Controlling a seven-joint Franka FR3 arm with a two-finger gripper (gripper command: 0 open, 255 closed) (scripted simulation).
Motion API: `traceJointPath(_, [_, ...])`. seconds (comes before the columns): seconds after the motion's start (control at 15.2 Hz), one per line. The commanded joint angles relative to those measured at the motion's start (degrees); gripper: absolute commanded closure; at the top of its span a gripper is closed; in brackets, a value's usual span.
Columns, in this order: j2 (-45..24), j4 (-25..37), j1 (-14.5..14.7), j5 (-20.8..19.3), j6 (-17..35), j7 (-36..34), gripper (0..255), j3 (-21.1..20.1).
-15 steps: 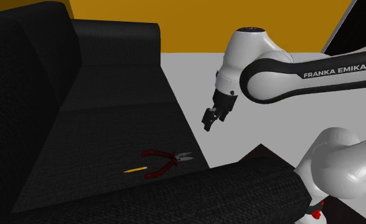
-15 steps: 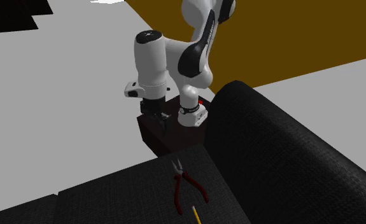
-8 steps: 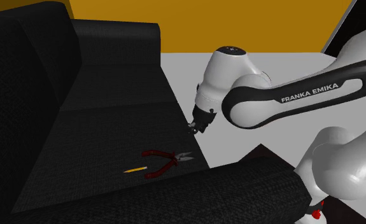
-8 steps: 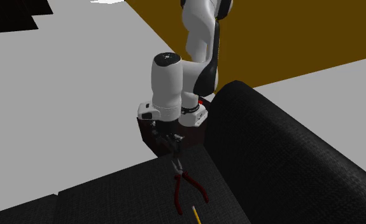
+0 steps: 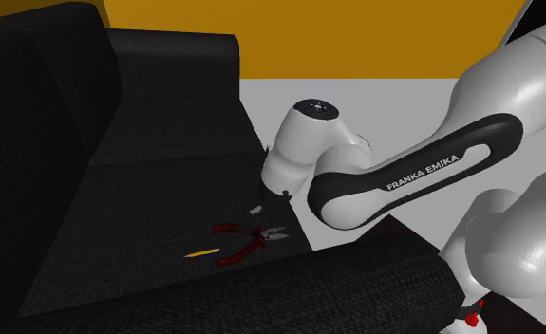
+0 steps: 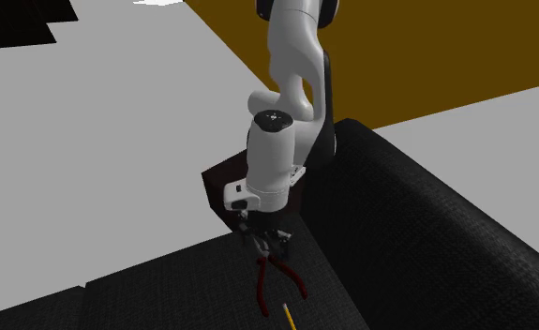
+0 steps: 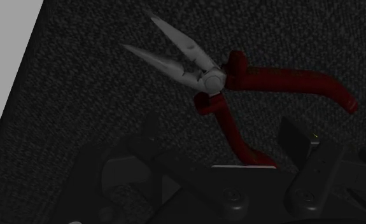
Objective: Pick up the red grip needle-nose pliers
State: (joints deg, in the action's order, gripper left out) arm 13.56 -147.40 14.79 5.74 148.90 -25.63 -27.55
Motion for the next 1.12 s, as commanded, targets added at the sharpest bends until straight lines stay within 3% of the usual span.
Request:
traceJointPath(0.0, [-1.9,-0.3,-0.5,-1.1,2.3,-1.0,0,-0.7])
traceJointPath(0.4, [-5.2,-1.4,-1.6,-3.8,6.5,-3.1,0,-1.7])
traceJointPath(0.46, [-5.5,-1.3,-1.7,-4.1,6.6,-3.2,255,-1.7])
traceJointPath(0.79, [-4.3,-1.5,-1.4,-2.7,5.7,-1.8,255,-1.1])
traceJointPath(1.06, [-5.2,-1.4,-1.6,-3.8,6.5,-3.1,255,-1.7])
